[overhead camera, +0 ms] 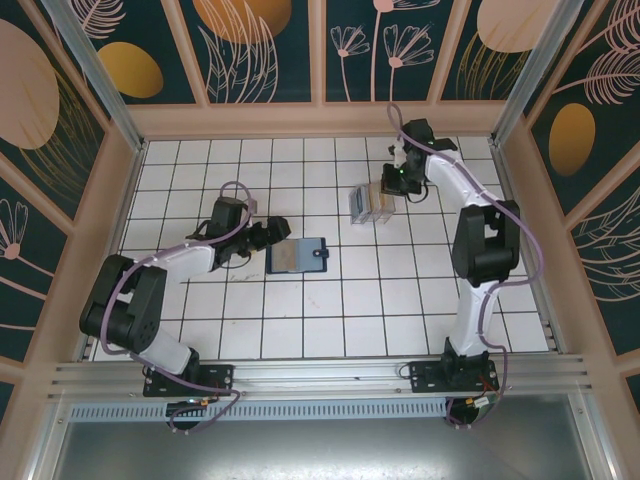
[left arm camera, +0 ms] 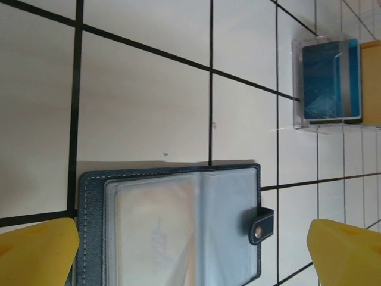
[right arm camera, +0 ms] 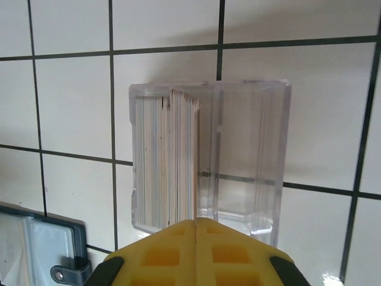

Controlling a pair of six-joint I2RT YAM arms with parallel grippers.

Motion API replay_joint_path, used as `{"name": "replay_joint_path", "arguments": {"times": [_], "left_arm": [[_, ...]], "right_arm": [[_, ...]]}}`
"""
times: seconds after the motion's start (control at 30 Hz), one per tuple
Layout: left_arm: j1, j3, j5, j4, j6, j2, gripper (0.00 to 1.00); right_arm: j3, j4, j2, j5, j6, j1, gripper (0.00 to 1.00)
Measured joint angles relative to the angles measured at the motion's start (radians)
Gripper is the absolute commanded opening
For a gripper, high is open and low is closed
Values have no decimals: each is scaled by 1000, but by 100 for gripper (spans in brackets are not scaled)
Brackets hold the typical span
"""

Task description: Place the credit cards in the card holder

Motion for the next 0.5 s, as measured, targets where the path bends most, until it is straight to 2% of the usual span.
{"name": "replay_joint_path", "arguments": {"times": [0.33, 0.5], "left_arm": [[0, 2, -82, -73, 49, -81, 99], [0, -22, -82, -69, 41, -80, 98]], "right_arm": [[-213, 65, -268, 13, 16, -2, 0], [-201, 127, -217, 2, 31, -14, 0]]}}
